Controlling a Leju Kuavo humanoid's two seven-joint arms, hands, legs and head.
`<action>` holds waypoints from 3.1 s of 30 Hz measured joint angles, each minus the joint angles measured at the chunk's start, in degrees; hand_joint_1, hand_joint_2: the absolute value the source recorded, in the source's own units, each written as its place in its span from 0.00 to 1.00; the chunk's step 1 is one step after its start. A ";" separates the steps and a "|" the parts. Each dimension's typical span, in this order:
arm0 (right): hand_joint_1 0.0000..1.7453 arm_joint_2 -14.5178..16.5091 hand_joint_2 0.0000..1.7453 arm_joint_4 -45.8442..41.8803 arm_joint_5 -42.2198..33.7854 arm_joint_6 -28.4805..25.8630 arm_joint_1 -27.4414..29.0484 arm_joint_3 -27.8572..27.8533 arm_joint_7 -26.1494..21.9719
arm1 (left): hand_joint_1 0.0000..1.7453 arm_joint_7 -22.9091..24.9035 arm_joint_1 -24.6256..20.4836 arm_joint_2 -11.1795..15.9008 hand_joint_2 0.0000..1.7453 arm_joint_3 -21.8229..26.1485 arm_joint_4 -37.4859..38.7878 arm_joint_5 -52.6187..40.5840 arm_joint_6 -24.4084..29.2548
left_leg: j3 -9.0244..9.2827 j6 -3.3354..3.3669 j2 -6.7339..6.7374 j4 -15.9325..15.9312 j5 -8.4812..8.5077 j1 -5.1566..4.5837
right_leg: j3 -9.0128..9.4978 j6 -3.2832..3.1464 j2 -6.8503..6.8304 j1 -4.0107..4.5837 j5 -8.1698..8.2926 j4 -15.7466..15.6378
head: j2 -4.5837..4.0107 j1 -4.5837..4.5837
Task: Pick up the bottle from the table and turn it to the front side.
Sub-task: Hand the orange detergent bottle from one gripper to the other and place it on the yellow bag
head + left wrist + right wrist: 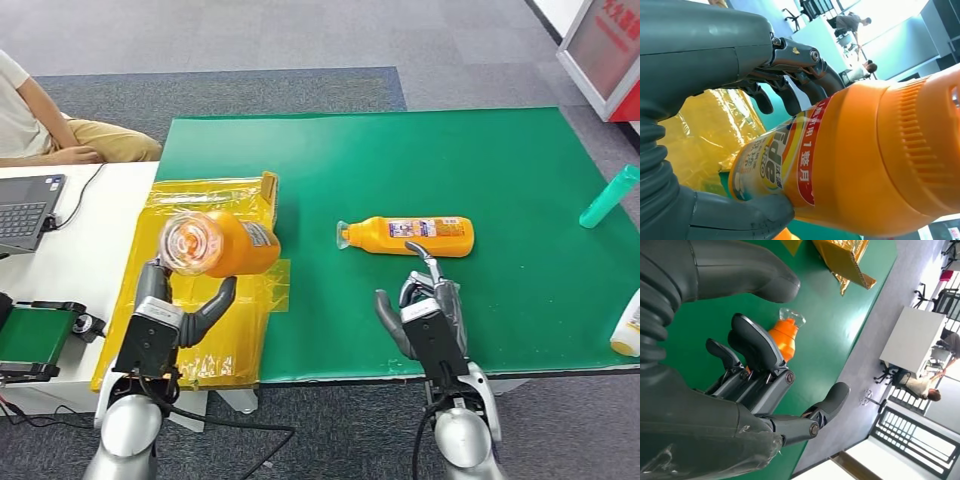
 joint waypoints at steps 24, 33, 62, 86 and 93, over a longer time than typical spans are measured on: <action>1.00 0.81 1.00 -11.13 -1.86 3.98 4.31 -0.95 -2.26 | 1.00 4.94 -2.93 -0.05 1.00 10.65 5.79 -38.83 3.64 | 0.00 -0.02 0.00 0.00 -0.01 0.00 | -0.03 -0.01 0.01 0.00 0.00 0.00 | 0.00 0.01; 1.00 1.05 1.00 -12.58 -2.60 5.23 4.48 -1.49 -3.23 | 1.00 10.15 -3.96 0.59 1.00 11.52 11.77 -55.29 3.49 | -0.01 -0.02 0.00 0.00 -0.01 0.00 | -0.04 -0.01 0.01 0.00 0.00 0.00 | 0.00 -0.01; 1.00 1.29 1.00 -21.71 -3.09 6.33 7.63 -4.77 -6.98 | 0.00 16.29 -4.59 8.26 1.00 2.35 19.37 -57.23 5.03 | -0.01 -0.02 0.00 0.00 -0.02 0.00 | -0.03 -0.01 0.02 0.00 -0.01 0.00 | -0.01 0.01; 0.00 1.66 1.00 -21.81 -3.32 10.78 8.29 -9.47 -6.90 | 0.00 4.26 1.56 -1.12 1.00 11.38 4.38 -16.30 -10.95 | -0.02 -0.04 0.01 0.00 -0.05 0.00 | -0.04 -0.01 0.02 0.00 -0.01 0.00 | -0.01 -0.01; 0.00 1.34 1.00 -19.99 -11.20 18.32 7.54 -11.39 -3.63 | 0.00 3.45 6.54 -1.58 1.00 11.52 -2.78 3.79 -17.48 | -0.02 -0.03 0.00 0.00 -0.06 0.00 | -0.02 0.01 0.01 0.00 -0.03 0.00 | -0.01 0.01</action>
